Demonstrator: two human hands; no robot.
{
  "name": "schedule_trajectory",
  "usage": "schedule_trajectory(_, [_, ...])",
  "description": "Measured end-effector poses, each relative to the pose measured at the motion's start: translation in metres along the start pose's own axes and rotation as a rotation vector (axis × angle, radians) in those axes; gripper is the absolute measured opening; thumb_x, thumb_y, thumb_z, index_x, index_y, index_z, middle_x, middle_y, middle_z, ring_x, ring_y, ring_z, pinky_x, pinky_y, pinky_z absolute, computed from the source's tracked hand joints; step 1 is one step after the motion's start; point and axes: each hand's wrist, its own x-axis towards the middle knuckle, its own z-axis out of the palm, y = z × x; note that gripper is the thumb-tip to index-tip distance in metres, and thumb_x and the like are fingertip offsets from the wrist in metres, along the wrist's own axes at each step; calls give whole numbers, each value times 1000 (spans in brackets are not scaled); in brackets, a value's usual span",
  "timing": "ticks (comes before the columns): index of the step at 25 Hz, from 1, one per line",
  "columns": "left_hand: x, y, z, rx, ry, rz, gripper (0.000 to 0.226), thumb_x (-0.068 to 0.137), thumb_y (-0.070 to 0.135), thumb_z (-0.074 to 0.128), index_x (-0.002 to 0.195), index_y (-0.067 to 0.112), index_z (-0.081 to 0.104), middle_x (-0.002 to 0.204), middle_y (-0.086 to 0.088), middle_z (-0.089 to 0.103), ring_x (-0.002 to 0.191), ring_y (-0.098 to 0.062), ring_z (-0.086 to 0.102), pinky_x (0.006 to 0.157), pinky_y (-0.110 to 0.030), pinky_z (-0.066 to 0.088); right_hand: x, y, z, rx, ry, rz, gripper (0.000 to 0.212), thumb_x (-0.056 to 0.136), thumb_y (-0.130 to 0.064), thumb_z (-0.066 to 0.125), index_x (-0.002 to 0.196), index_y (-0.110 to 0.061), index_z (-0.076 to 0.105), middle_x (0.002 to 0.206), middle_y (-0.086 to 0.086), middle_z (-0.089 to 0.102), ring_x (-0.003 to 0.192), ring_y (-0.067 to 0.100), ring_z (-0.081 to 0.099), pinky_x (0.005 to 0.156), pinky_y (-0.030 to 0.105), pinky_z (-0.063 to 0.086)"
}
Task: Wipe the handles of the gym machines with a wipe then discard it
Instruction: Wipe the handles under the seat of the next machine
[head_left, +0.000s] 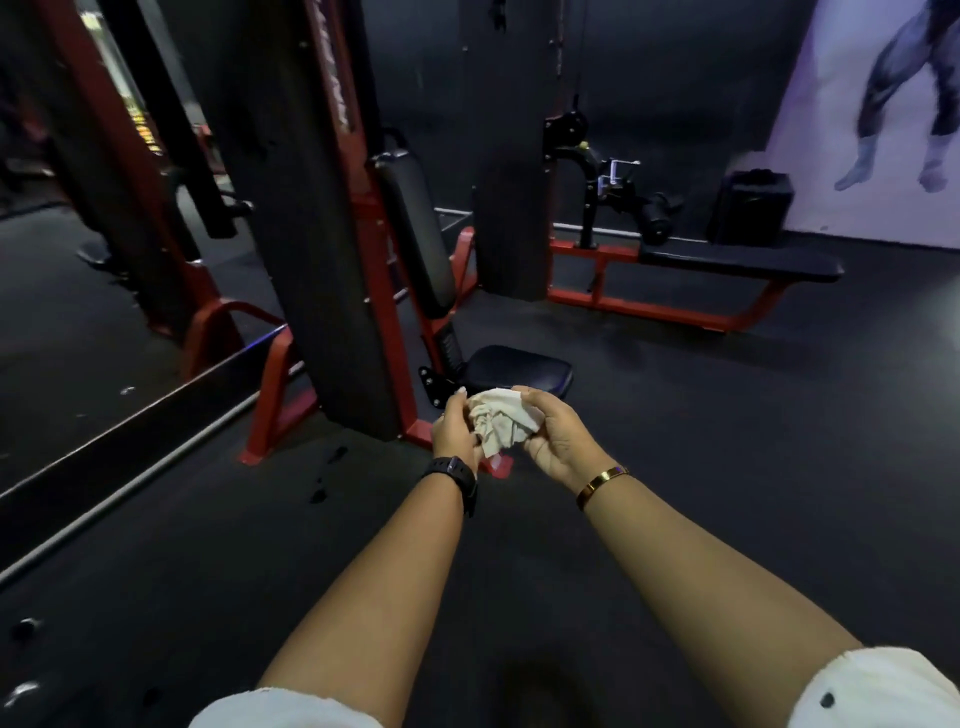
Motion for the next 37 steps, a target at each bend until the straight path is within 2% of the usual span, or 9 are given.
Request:
schedule_trajectory(2, [45,31,6,-12,66,46,27,93,29,56,83,4,59,80,-14,63,67,-25,63,68,-36,53,55,-10,27,-31,-63,32,19,94,-7,47,108,-2,57,92,17,64,74,22,66,61,32,57])
schedule_trajectory(6, [120,87,4,-39,133,124,30,93,32,56,90,3,61,83,-13,65,65,-23,65,59,-31,55,150,-20,82,-96,-192,49,17,93,-7,50,107,-5,58,93,14,66,78,21,66,68,33,57])
schedule_trajectory(10, [183,128,-29,-112,234,175,33,93,32,54,106,2,60,100,-18,67,77,-26,67,70,-37,56,227,6,140,-124,-292,141,24,92,-6,50,114,-1,56,101,18,62,85,24,63,75,35,53])
schedule_trajectory(15, [264,185,-97,-172,361,223,30,93,32,54,101,4,62,98,-17,68,76,-25,68,67,-35,57,308,58,228,-169,-394,235,23,93,-5,47,114,0,54,95,17,63,81,23,63,70,32,54])
schedule_trajectory(19, [324,243,-154,-200,435,241,29,94,32,53,97,5,63,90,-13,70,70,-21,69,59,-30,58,369,98,309,-191,-468,304,24,94,-4,45,115,1,54,99,21,63,84,26,63,77,36,53])
schedule_trajectory(23, [371,304,-219,-265,535,285,26,94,31,54,88,7,61,86,-12,68,73,-23,67,70,-36,56,418,145,396,-244,-556,379,30,94,-4,44,121,6,52,112,27,60,93,30,62,85,39,51])
schedule_trajectory(30, [412,375,-336,-353,756,392,28,94,32,54,92,5,61,85,-11,68,72,-23,67,64,-33,57,468,239,527,-338,-771,540,23,94,-6,44,115,0,54,94,18,65,80,24,66,70,32,58])
schedule_trajectory(34, [428,416,-403,-413,910,501,30,94,33,53,95,5,62,85,-11,68,71,-22,67,53,-28,56,491,298,604,-363,-975,657,20,95,-5,43,107,1,57,99,20,65,86,26,66,80,36,54])
schedule_trajectory(37, [429,437,-443,-489,1060,565,29,93,32,54,84,6,62,65,-5,67,56,-16,65,45,-24,51,496,337,653,-450,-1091,766,31,95,-6,44,122,8,52,118,28,60,106,35,61,97,44,48])
